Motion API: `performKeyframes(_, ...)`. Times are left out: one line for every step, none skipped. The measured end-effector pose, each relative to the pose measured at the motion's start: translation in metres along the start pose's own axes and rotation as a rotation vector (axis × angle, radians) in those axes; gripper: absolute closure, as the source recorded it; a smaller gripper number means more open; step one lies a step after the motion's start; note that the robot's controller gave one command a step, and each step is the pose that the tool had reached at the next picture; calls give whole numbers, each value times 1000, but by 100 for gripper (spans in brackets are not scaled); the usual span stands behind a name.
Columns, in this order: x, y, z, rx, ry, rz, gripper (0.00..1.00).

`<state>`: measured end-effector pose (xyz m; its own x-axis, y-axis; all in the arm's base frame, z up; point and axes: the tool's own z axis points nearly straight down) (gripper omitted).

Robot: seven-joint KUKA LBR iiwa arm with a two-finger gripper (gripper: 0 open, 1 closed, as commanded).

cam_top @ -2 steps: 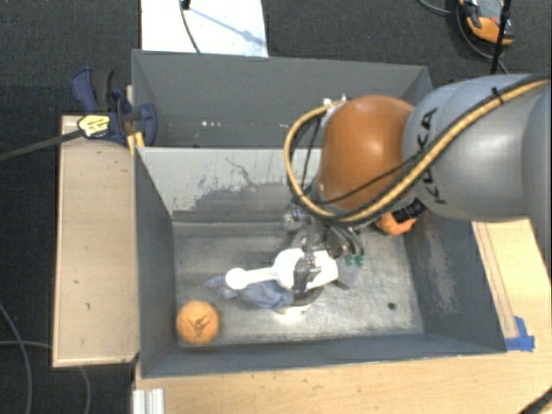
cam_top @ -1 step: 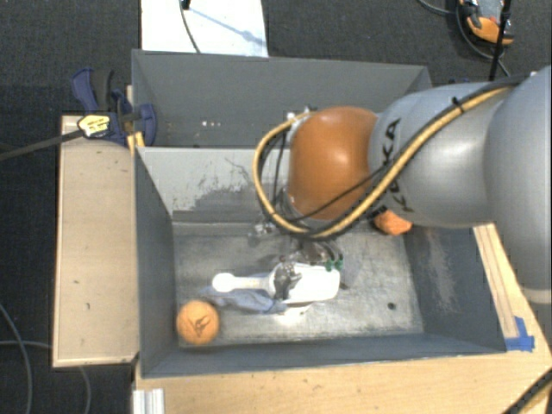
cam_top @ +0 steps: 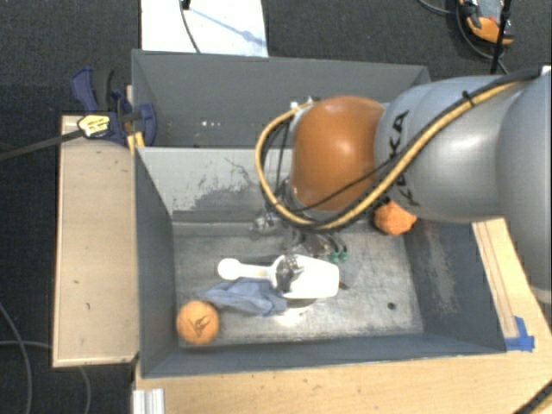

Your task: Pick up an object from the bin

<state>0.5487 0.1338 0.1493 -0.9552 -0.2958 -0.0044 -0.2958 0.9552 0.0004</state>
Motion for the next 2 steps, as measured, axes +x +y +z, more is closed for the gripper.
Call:
performKeyframes(-3,7,52,1,10,-107,0)
performKeyframes(-5,4,53,5,-5,-103,100)
